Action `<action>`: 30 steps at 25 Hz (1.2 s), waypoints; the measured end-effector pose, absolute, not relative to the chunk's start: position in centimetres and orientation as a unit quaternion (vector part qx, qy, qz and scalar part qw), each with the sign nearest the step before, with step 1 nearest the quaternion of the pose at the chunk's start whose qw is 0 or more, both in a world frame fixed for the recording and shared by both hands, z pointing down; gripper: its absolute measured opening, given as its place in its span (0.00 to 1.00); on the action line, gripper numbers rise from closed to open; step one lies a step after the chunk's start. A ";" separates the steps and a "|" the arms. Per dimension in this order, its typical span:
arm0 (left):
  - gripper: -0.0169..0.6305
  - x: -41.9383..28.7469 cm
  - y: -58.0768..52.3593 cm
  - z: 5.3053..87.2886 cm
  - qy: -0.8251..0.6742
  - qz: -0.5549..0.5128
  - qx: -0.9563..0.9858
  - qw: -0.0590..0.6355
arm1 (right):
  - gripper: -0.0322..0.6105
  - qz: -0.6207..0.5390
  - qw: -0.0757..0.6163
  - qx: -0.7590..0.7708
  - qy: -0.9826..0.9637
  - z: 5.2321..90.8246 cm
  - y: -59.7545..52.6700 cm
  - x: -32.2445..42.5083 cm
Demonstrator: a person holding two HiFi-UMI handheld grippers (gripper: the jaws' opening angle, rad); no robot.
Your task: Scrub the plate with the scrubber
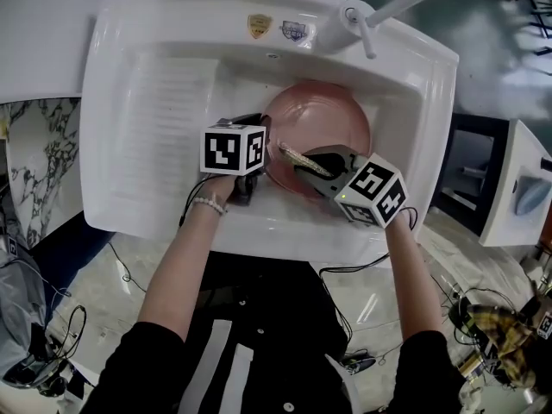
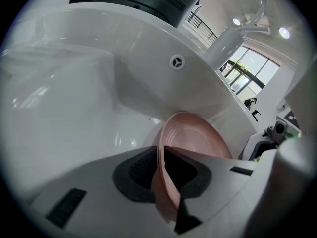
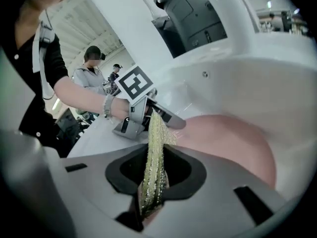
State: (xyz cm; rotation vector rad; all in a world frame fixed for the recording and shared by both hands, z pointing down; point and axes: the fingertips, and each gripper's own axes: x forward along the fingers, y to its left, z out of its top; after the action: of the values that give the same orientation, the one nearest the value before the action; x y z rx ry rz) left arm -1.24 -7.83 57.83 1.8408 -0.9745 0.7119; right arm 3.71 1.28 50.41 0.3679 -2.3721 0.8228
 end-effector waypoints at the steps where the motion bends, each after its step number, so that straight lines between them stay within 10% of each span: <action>1: 0.08 -1.3 -8.0 57.6 -0.396 0.286 0.746 0.453 | 0.17 0.288 0.292 0.165 -0.897 49.9 0.6 3.7; 30: 0.03 -0.4 -10.3 32.5 -0.406 0.167 0.863 0.252 | 0.17 0.068 0.175 0.488 -0.852 28.4 -3.3 9.7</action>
State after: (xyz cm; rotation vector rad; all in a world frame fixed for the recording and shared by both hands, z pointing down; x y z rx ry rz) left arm -0.38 -10.33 32.49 2.3465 -1.1030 0.4538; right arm 9.67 -3.29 28.39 1.3828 -2.4143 0.1927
